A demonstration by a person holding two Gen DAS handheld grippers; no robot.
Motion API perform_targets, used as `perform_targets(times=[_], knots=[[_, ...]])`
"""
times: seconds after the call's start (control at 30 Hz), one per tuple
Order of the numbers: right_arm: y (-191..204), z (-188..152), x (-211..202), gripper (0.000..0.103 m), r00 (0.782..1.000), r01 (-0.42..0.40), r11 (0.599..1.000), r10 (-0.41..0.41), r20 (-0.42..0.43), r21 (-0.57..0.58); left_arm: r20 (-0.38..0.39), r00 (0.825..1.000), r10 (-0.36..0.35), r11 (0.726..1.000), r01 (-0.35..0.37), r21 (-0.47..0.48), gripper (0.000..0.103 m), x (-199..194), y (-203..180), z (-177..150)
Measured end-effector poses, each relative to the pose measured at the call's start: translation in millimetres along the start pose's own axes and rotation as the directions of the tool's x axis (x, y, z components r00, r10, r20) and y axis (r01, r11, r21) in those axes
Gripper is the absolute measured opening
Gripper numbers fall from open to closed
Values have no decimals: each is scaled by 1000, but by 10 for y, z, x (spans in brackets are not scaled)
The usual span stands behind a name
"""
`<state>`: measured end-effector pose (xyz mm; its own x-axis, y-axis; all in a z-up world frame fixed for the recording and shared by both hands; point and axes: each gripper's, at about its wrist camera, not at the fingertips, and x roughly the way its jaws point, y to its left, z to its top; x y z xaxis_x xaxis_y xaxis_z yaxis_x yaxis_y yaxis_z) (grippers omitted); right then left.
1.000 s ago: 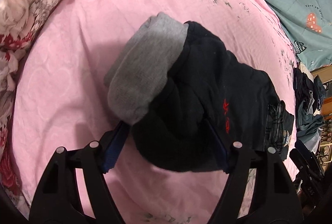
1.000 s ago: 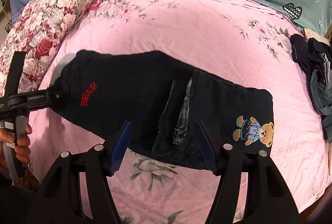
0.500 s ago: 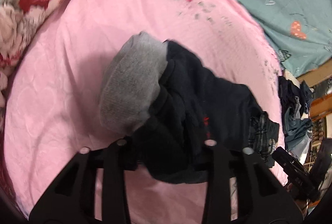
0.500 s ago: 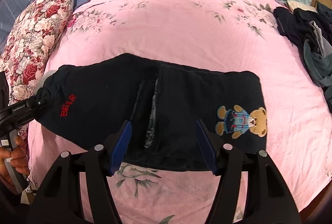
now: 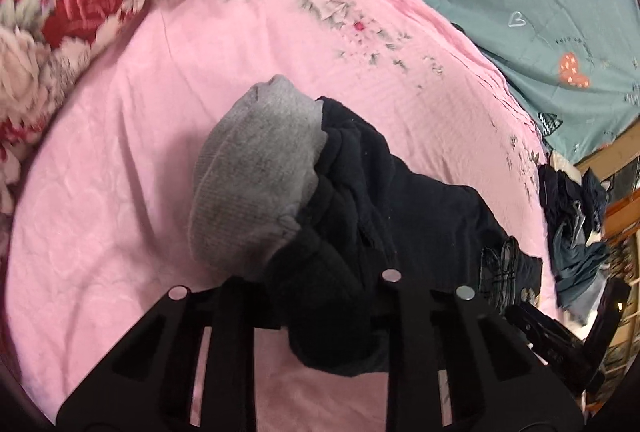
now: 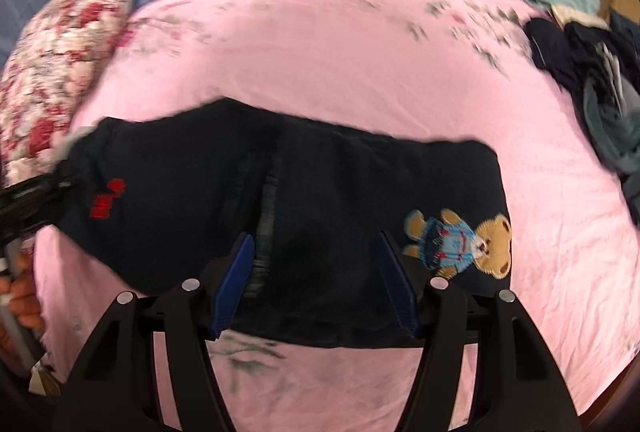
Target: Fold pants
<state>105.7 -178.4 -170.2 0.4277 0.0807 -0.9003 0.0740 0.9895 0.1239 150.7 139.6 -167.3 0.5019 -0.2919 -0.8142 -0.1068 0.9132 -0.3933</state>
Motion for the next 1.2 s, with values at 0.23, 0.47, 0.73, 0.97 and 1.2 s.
perform_targets(times=[0.23, 0.47, 0.73, 0.97, 1.2], knots=[[7, 28, 36, 64, 1000, 1, 998, -3, -26, -62, 159, 984, 78, 962, -116, 247, 23, -409, -575, -88], [-173, 142, -227, 49, 995, -2, 1000, 3, 104, -12, 194, 979, 62, 956, -114, 269, 23, -623, -797, -87], [86, 81, -18, 34, 986, -163, 985, 159, -58, -58, 175, 980, 94, 956, -138, 259, 24, -515, -723, -135], [46, 104, -118, 3, 974, -213, 977, 210, -82, -29, 126, 986, 111, 967, -136, 213, 24, -324, -468, -145], [238, 93, -235, 3, 967, -241, 966, 230, -114, -95, 116, 987, 115, 973, -136, 189, 25, -247, -366, -167]])
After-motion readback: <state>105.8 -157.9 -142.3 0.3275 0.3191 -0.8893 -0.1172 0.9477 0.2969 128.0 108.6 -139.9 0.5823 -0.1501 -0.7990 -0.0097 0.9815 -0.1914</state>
